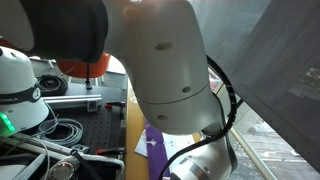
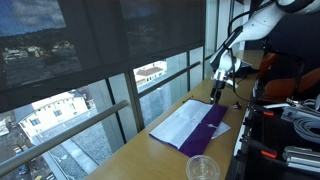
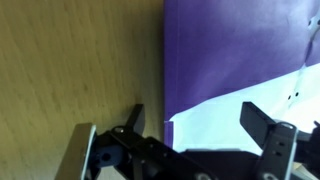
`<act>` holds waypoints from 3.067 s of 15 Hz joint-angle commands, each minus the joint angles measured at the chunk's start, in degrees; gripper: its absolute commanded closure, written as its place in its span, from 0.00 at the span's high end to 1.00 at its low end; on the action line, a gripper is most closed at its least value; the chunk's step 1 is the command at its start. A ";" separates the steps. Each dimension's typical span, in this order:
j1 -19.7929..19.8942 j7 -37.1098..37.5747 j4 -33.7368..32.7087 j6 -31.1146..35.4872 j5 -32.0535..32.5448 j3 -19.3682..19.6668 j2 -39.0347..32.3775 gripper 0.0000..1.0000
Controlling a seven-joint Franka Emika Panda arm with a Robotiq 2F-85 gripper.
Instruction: Close the purple folder.
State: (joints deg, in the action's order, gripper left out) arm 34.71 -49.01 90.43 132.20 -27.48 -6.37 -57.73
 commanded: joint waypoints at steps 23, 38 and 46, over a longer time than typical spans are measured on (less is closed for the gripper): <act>-2.37 6.84 -1.29 1.59 0.08 -1.43 -1.59 0.11; -17.71 13.59 26.04 20.19 10.29 1.43 25.44 0.01; -23.05 24.64 29.88 26.45 28.13 8.84 31.71 0.01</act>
State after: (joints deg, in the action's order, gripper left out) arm 13.34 -27.69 118.51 156.68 -4.58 -0.52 -28.32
